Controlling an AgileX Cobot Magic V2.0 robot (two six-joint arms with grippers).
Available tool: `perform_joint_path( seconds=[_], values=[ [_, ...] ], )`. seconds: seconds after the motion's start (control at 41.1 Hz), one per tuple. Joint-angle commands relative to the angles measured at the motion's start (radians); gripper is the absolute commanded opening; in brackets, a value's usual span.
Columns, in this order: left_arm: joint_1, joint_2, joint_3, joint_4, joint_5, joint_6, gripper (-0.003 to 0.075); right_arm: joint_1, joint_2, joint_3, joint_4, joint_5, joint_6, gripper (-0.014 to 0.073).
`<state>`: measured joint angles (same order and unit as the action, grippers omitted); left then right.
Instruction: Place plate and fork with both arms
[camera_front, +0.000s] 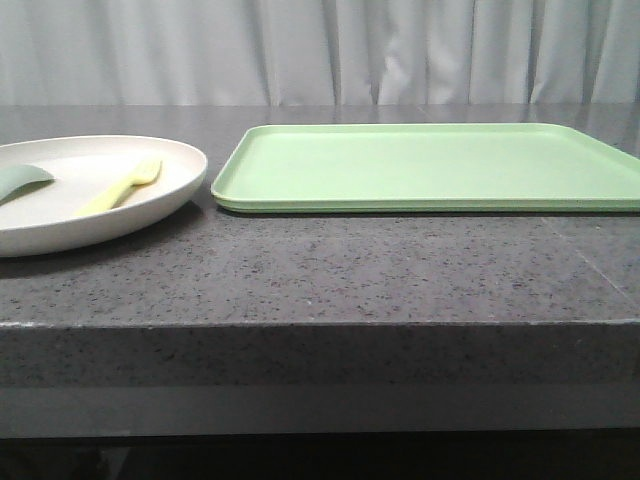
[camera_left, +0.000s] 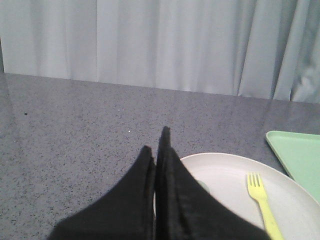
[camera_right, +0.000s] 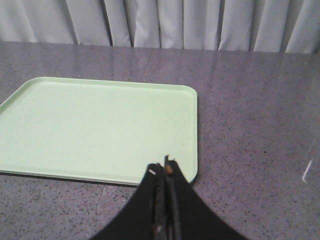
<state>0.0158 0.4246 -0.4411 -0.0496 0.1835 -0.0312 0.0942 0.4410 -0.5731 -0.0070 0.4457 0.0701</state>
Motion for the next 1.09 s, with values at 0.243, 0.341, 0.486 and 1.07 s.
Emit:
perform_joint_path(
  seconds=[0.243,0.341,0.486,1.07],
  values=[
    [0.001,0.052,-0.050,0.002,-0.073,0.002,-0.0005,-0.006,0.082,-0.039,-0.009,-0.121,-0.003,0.0043],
    [0.001,0.052,-0.050,0.002,-0.075,0.002,0.0109,-0.006,0.082,-0.039,-0.009,-0.120,-0.003,0.0226],
    [0.001,0.052,-0.050,0.002,-0.075,0.002,0.0450,-0.006,0.083,-0.039,-0.009,-0.123,-0.003,0.0509],
    [0.001,0.093,-0.090,0.005,-0.086,0.002,0.0586,-0.006,0.083,-0.039,-0.009,-0.131,-0.003,0.0634]
  ],
)
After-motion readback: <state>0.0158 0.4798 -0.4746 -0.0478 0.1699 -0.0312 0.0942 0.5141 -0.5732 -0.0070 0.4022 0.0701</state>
